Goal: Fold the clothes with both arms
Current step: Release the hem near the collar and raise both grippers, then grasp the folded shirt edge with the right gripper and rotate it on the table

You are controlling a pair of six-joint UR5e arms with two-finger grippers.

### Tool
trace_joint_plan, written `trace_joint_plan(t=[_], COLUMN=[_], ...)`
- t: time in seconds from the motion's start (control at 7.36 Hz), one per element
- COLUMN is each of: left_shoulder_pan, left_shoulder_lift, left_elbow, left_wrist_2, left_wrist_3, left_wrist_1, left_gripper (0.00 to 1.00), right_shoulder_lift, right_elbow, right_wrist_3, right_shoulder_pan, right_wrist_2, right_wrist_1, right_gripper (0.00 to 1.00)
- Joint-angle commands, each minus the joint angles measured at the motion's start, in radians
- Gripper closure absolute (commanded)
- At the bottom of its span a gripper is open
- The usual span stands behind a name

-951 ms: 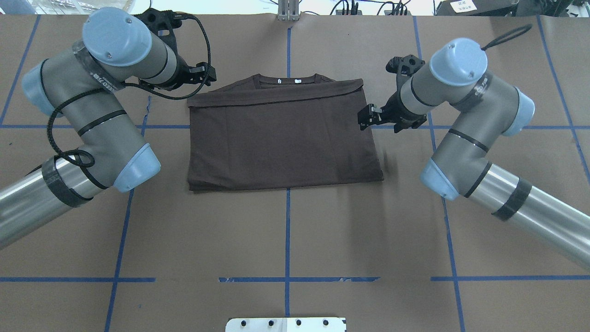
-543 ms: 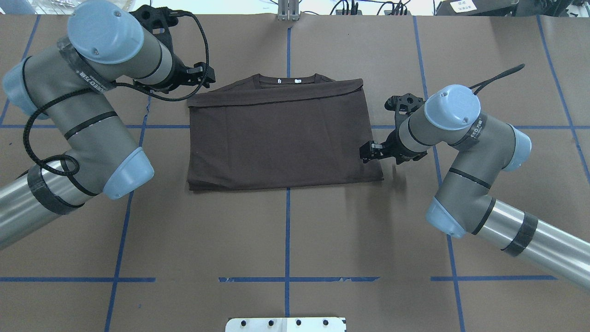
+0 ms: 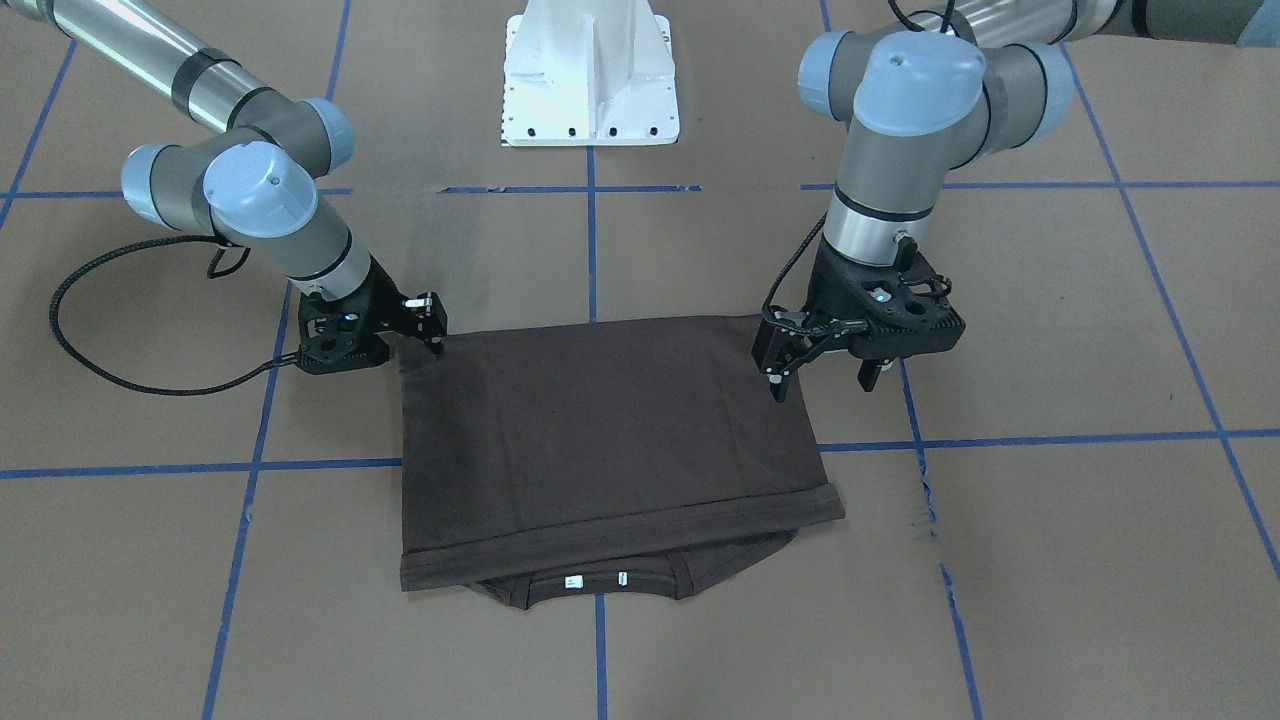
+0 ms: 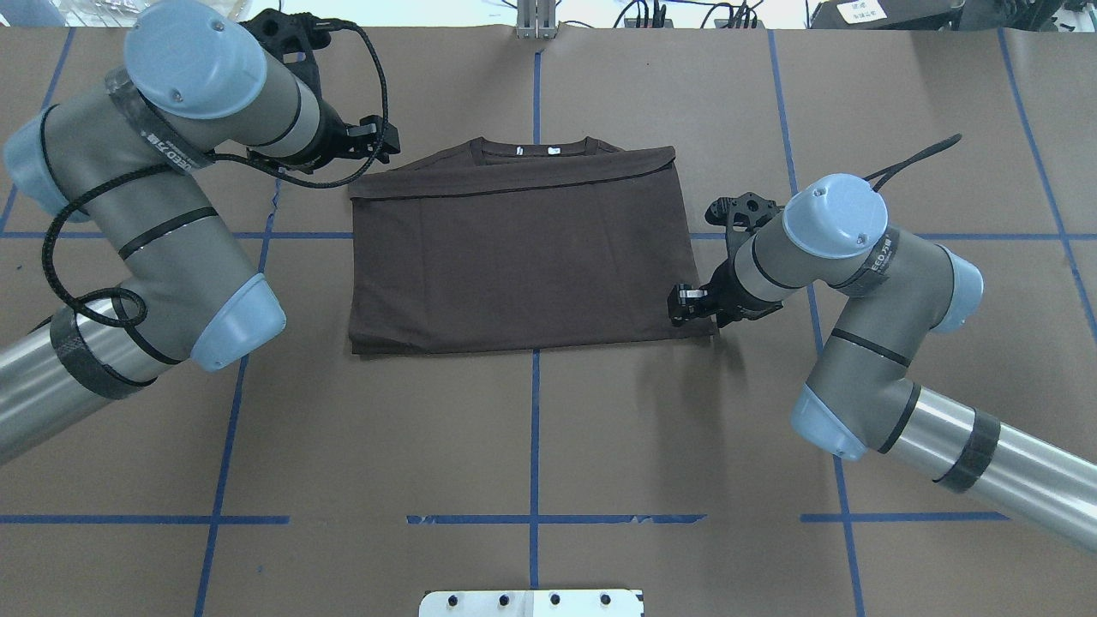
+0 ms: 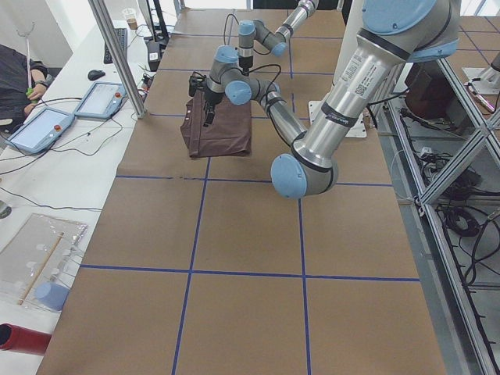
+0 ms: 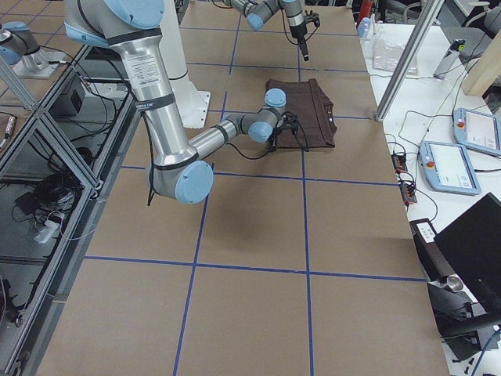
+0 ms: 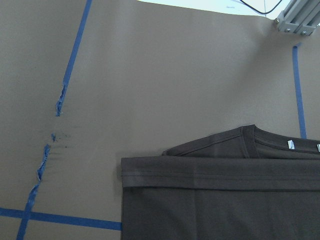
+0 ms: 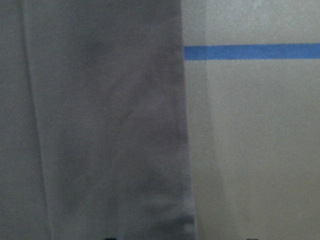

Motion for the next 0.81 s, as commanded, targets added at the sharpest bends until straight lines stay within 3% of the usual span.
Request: trace_joint_plan(t=[0.0, 0.41, 0.68], left_shoulder_pan=[-0.001, 0.000, 0.000], left_shoulder_lift=[0.001, 0.000, -0.001], left_elbow=[0.001, 0.001, -0.014], left_wrist_2=[-0.001, -0.001, -0.001], left_wrist_3=[-0.002, -0.003, -0.012], left_wrist_1=[0.000, 0.000, 0.000], left_gripper=[0.00, 0.00, 0.00], right_shoulder_lift=[-0.008, -0.096, -0.295], right_elbow=[0.008, 0.107, 0.324], right_wrist_3=[-0.004, -0.009, 0.000], right_shoulder_pan=[-0.007, -0.021, -0.134], right_wrist_2=[0.008, 0.029, 0.020], right_wrist_1=[-0.001, 0.001, 0.001], right_gripper=[1.00, 1.00, 1.00])
